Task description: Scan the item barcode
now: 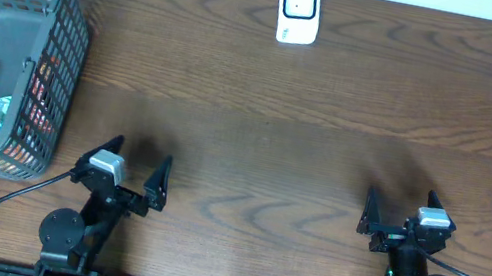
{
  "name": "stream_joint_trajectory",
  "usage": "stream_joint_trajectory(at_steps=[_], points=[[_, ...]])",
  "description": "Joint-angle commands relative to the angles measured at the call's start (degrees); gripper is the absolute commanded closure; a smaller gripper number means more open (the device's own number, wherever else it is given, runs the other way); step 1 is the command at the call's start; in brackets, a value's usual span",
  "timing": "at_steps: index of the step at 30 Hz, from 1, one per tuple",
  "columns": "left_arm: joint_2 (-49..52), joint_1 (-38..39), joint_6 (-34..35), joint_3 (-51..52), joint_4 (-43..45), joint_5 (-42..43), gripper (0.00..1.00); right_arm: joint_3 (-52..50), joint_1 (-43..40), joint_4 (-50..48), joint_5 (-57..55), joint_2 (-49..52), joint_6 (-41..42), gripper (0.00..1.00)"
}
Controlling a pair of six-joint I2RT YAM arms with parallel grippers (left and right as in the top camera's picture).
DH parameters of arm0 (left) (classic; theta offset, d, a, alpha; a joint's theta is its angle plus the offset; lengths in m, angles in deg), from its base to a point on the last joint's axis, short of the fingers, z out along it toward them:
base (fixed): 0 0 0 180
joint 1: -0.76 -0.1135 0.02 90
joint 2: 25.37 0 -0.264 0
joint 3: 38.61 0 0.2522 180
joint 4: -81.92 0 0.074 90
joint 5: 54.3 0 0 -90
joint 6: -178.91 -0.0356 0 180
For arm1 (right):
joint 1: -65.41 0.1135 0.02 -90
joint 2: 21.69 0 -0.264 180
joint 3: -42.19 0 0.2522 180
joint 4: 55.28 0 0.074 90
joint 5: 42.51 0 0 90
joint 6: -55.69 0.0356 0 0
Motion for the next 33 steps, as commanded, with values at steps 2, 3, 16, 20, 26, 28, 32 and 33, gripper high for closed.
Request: stream_joint_trajectory(at_steps=[2,3,16,20,26,28,32,33], points=[[0.0,0.0,7.5,0.8,0.3,9.4,0.02,-0.1,-0.2,0.2,-0.3,0.1,0.8,0.01],[0.0,0.0,12.7,0.8,3.6,14.3,0.02,-0.1,-0.2,0.2,-0.3,0.1,0.8,0.01],[0.4,0.0,30.1,-5.4,43.5,12.7,0.03,-0.1,-0.2,0.2,-0.3,0.1,0.8,0.01],[5.4,0.0,25.6,-15.6,43.1,12.0,0.02,-0.1,-0.2,0.2,-0.3,0.1,0.8,0.01],[17.2,0.0,18.4,-34.4,32.8,12.0,0.02,-0.1,-0.2,0.2,-0.3,0.1,0.8,0.01],[21.0,0.0,18.4,-41.4,24.3,12.4,0.03,-0.1,-0.2,0.2,-0.3,0.1,0.8,0.01],[28.9,0.0,14.6,-56.0,-0.3,18.6,0.02,-0.1,-0.2,0.2,-0.3,0.1,0.8,0.01],[30.6,0.0,12.6,-59.2,-6.3,20.1,0.02,-0.1,-0.2,0.2,-0.3,0.1,0.8,0.01]])
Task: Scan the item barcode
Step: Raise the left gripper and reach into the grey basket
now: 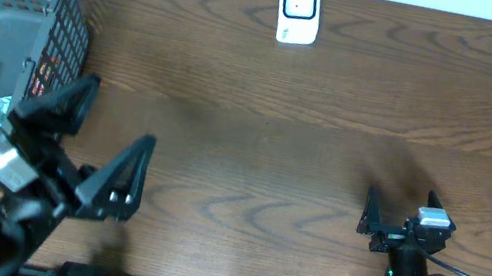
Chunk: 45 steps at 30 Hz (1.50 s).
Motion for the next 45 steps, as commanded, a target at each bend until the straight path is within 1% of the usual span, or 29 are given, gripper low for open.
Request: stream_joint_trajectory(at_steps=[1,3,5,10,12,15,17,20,21,24,26,29,30,31,33,35,38,42,45], points=[[7.2,0.0,-8.4,-13.7,-20.2,7.6,0.02,-0.1,-0.2,0.2,-0.2,-0.1,0.7,0.01],[9.8,0.0,-12.3,-19.1,-29.8,10.0,0.02,-0.1,-0.2,0.2,-0.3,-0.1,0.7,0.01],[11.3,0.0,-14.6,-22.5,-33.4,12.0,0.02,-0.1,-0.2,0.2,-0.3,-0.1,0.7,0.01],[11.0,0.0,-14.2,-23.7,-28.9,12.0,0.02,-0.1,-0.2,0.2,-0.3,-0.1,0.7,0.01],[11.0,0.0,-12.5,-24.6,-28.2,9.0,0.02,-0.1,-0.2,0.2,-0.3,-0.1,0.7,0.01],[11.1,0.0,-12.0,-26.2,-28.3,2.1,0.02,-0.1,-0.2,0.2,-0.3,-0.1,0.7,0.01],[11.8,0.0,-12.0,-28.0,-28.3,-4.2,0.02,-0.1,-0.2,0.2,-0.3,-0.1,0.7,0.01],[14.6,0.0,-15.1,-32.5,-28.7,-12.2,0.02,-0.1,-0.2,0.2,-0.3,-0.1,0.7,0.01],[16.4,0.0,-16.3,-35.0,-30.0,-15.1,0.02,-0.1,-0.2,0.2,-0.3,-0.1,0.7,0.01],[22.8,0.0,-17.7,-44.0,-37.5,-24.6,0.02,-0.1,-0.2,0.2,-0.3,-0.1,0.7,0.01],[29.0,0.0,-21.9,-52.4,-45.1,-31.2,0.02,-0.1,-0.2,0.2,-0.3,-0.1,0.7,0.01],[38.5,0.0,-26.0,-64.7,-56.6,-44.6,0.02,-0.1,-0.2,0.2,-0.3,-0.1,0.7,0.01],[41.7,0.0,-26.2,-68.4,-59.4,-50.2,0.02,-0.1,-0.2,0.2,-0.3,-0.1,0.7,0.01],[44.3,-0.2,-26.2,-71.2,-61.1,-55.5,0.02,-0.1,-0.2,0.2,-0.3,-0.1,0.7,0.01],[48.2,-0.7,-26.2,-74.8,-63.4,-62.4,0.02,-0.1,-0.2,0.2,-0.3,-0.1,0.7,0.01],[50.9,-1.8,-26.2,-76.4,-65.0,-65.6,0.02,-0.1,-0.2,0.2,-0.3,-0.1,0.7,0.01],[53.3,-5.2,-25.8,-76.5,-66.8,-66.5,0.02,-0.1,-0.2,0.2,-0.3,-0.1,0.7,0.01],[56.0,-12.2,-24.5,-76.4,-69.1,-66.4,0.02,-0.1,-0.2,0.2,-0.2,-0.1,0.7,0.01],[57.5,-18.1,-22.0,-76.4,-70.5,-66.2,0.02,-0.1,-0.2,0.2,-0.3,-0.1,0.7,0.01]])
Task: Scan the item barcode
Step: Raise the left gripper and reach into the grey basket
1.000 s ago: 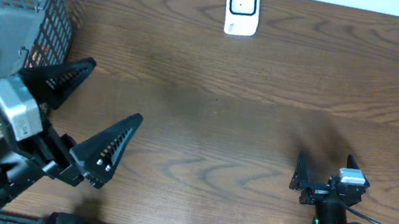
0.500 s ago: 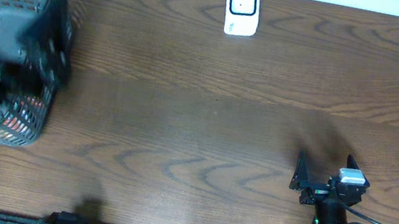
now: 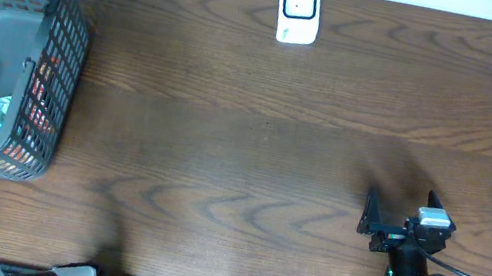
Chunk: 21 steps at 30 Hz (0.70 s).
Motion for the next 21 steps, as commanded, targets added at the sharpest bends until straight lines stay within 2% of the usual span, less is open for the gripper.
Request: stream_joint_trajectory(at_steps=[1,8,21], points=[[1.0,-6.4,3.2,-1.8,-1.2,-2.2,0.02,-0.1,-0.2,0.2,-0.2,-0.1,0.6,0.01],[4.6,-17.0,3.3,-0.9,-3.0,8.0,0.03,-0.1,-0.2,0.2,-0.2,-0.1,0.6,0.01],[10.8,-18.3,3.3,8.9,-6.1,9.7,0.02,-0.1,-0.2,0.2,-0.2,-0.1,0.6,0.01]])
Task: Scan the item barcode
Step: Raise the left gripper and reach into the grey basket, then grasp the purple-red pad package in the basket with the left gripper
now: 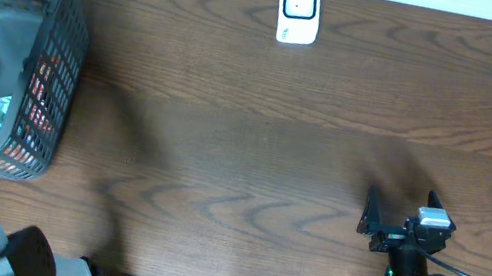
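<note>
The white barcode scanner (pixel 298 10) lies at the far edge of the table, near the middle. The items sit in a dark mesh basket (pixel 66 35) at the far left: a purple packet, a teal packet and something red behind the mesh. Only my left arm's white link and its black joint (pixel 29 257) show at the bottom left. Its gripper is beyond the left edge of the overhead view. My right gripper (pixel 400 203) rests open at the near right with nothing between its fingers.
The wooden table (pixel 252 160) spreads between the basket and the right arm. A black cable loops beside the right arm's base.
The left arm was reaching over the basket's left side and hiding the purple packet. Now only its lower link shows at the bottom left, and the packet is visible again. The right arm is unmoved.
Both grippers first rested open at the near edge. The left gripper then appeared raised and open near the basket's right wall. Later the arm covered the basket's left side. Now its gripper is out of view and the basket's contents lie as before.
</note>
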{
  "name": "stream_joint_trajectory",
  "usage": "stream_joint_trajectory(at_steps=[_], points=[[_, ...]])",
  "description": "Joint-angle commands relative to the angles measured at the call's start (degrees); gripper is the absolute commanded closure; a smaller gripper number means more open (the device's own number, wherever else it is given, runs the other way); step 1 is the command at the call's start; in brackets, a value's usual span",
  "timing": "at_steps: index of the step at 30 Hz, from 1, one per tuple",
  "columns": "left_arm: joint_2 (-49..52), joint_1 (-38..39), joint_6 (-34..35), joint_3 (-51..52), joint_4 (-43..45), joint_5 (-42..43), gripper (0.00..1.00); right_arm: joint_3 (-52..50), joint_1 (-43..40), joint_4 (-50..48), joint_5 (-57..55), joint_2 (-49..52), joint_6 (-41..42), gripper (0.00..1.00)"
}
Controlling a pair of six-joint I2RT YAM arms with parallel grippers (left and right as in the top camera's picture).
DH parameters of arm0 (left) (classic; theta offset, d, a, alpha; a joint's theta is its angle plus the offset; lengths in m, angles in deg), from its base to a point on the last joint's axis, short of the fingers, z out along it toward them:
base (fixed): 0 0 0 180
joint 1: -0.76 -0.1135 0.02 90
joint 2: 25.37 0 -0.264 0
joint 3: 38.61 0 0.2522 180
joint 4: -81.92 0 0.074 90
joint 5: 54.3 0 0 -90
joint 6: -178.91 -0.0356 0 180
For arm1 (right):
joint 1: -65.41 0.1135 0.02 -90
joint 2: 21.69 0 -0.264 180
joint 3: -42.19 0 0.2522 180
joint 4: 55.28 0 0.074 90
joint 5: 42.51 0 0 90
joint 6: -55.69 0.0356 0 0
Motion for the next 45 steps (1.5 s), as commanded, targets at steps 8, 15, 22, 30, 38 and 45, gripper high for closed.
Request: stream_joint_trajectory(at_steps=[8,15,22,30,38,45], points=[[9.1,-0.3,0.3,4.2,-3.6,1.5,0.02,-0.1,-0.2,0.2,-0.2,-0.1,0.6,0.01],[14.3,-0.3,-4.8,7.3,-3.8,1.4,0.05,-0.1,-0.2,0.2,-0.3,-0.1,0.6,0.01],[16.5,-0.3,-7.3,13.2,-0.4,-1.1,0.10,-0.1,-0.2,0.2,-0.3,-0.1,0.6,0.01],[16.5,-0.3,-11.5,17.8,8.3,-4.2,0.10,-0.1,-0.2,0.2,-0.3,-0.1,0.6,0.01],[16.6,-0.5,-18.3,23.2,17.2,-4.2,0.10,-0.1,-0.2,0.2,-0.3,-0.1,0.6,0.01],[16.9,-2.9,-17.7,24.1,20.5,-4.0,0.10,-0.1,-0.2,0.2,-0.3,-0.1,0.6,0.01]])
